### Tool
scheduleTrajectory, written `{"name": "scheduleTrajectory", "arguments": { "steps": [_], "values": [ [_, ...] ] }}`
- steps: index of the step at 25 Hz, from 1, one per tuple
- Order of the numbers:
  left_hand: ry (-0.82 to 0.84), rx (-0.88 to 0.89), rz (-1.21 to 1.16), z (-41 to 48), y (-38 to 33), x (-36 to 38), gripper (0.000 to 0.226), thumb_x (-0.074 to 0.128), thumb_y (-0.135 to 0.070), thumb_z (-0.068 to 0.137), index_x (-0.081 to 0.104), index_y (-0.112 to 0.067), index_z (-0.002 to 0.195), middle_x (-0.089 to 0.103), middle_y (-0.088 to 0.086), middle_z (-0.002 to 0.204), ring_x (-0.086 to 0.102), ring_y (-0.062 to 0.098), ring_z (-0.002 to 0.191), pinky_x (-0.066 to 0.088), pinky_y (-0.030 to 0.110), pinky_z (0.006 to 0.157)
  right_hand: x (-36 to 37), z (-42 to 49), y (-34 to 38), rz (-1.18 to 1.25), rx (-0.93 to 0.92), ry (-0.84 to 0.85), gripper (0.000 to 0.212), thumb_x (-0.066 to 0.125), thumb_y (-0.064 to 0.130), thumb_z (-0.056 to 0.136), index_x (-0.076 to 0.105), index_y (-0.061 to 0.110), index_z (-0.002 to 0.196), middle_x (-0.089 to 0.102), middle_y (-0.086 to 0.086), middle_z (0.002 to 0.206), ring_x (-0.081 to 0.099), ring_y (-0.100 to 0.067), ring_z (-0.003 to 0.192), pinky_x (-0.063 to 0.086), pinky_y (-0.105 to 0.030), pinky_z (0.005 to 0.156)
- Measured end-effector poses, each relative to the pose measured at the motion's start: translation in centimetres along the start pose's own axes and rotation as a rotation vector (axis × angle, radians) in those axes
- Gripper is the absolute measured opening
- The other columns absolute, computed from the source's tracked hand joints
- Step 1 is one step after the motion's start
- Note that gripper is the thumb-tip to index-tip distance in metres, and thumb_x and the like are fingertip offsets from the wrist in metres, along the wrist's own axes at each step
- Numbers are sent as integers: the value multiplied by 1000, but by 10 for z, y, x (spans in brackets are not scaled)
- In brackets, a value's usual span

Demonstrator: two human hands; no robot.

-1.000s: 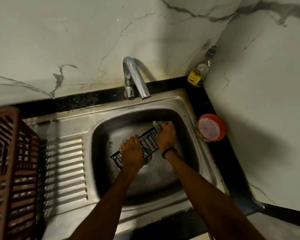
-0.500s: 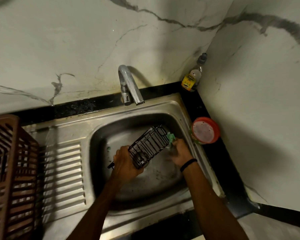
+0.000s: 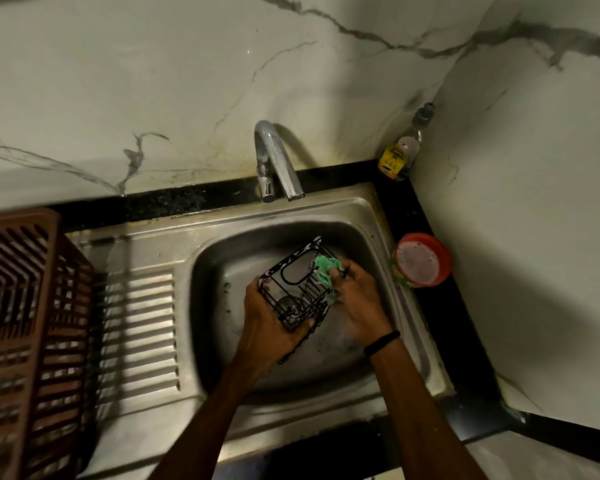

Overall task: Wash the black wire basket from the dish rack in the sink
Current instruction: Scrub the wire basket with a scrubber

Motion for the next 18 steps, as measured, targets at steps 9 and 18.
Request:
{"name": "scheduleTrajectory", "arguments": {
  "steps": [9, 18],
  "values": [
    [46, 6, 67, 6, -9, -3, 103, 95, -45, 56, 36, -22, 137, 39, 0, 135, 44, 14, 121, 46, 29, 103, 4, -9, -11, -269, -254, -50, 9, 64, 11, 92, 63, 20, 95, 50, 17, 104, 60, -16, 100, 56, -46, 88],
    [81, -74, 204, 6, -11, 0, 100, 94, -46, 58, 41, -14, 137, 43, 3, 127, 49, 20, 112, 51, 37, 92, 20, -31, -2, -864, -446, -246, 31, 73, 12, 80, 65, 23, 108, 51, -4, 126, 46, -23, 119, 45, -37, 100]
  ]
}}
Point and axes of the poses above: each hand's wrist, its own z-axis towards the middle knuckle, its own x-axis out of the palm, y = z × x, the point moved 6 cm from there along z, towards the middle knuckle
